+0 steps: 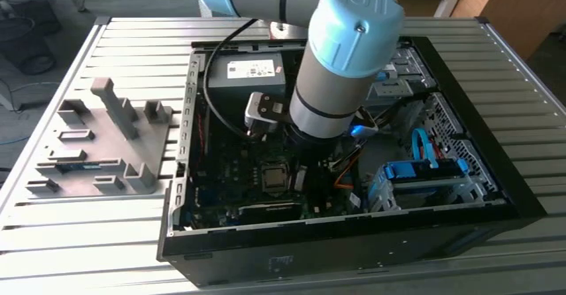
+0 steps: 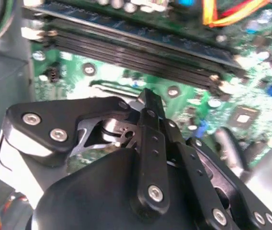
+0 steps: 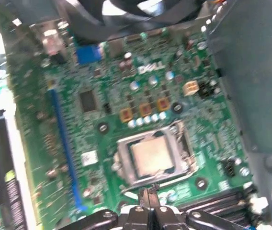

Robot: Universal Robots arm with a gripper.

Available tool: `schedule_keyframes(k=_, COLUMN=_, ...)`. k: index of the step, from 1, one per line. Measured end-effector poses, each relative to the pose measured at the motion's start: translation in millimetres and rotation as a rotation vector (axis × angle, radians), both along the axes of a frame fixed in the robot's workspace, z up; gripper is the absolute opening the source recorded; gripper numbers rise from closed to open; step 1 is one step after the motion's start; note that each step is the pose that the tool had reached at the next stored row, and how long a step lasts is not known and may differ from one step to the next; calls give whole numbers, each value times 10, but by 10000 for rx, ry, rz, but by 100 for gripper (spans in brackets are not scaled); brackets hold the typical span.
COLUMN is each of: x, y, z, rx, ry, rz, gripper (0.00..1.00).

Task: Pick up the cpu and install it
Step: 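Install the first cpu locking lever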

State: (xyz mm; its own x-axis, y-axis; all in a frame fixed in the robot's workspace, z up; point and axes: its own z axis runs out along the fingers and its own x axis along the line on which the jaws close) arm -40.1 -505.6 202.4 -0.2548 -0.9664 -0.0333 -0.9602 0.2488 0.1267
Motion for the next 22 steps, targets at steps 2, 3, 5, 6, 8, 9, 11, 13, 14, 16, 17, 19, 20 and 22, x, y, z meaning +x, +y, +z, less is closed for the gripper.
schedule_keyframes(k=2, x=-54, y=65, z=-4, rx=-4, ry=1, rz=-1, gripper=10)
schedule_keyframes(k=3, x=-92, y=80, z=-5, rx=-8, ry=-4, rz=-1, gripper=10)
schedule_keyframes(k=5, x=-152, y=89, z=-7, rx=-14, ry=-37, rz=0, gripper=10)
schedule_keyframes(k=6, x=-173, y=89, z=-1, rx=-24, ry=-82, rz=-2, gripper=10)
schedule_keyframes(k=8, x=-180, y=90, z=44, rx=-45, ry=-126, rz=-2, gripper=10)
schedule_keyframes(k=9, x=-180, y=90, z=89, rx=-51, ry=-125, rz=-1, gripper=10)
schedule_keyframes(k=11, x=-180, y=90, z=178, rx=-51, ry=-127, rz=-1, gripper=10)
schedule_keyframes(k=13, x=-180, y=90, z=271, rx=-52, ry=-127, rz=-1, gripper=10)
schedule_keyframes(k=14, x=-180, y=90, z=316, rx=-52, ry=-127, rz=-1, gripper=10)
schedule_keyframes(k=16, x=-180, y=90, z=406, rx=-52, ry=-127, rz=-1, gripper=10)
schedule_keyframes(k=17, x=-181, y=90, z=443, rx=-53, ry=-126, rz=-1, gripper=10)
schedule_keyframes(k=19, x=-180, y=90, z=464, rx=-51, ry=-127, rz=-1, gripper=10)
schedule_keyframes(k=20, x=-180, y=90, z=464, rx=-50, ry=-127, rz=-1, gripper=10)
schedule_keyframes(k=22, x=-180, y=90, z=464, rx=-49, ry=-128, rz=-1, gripper=10)
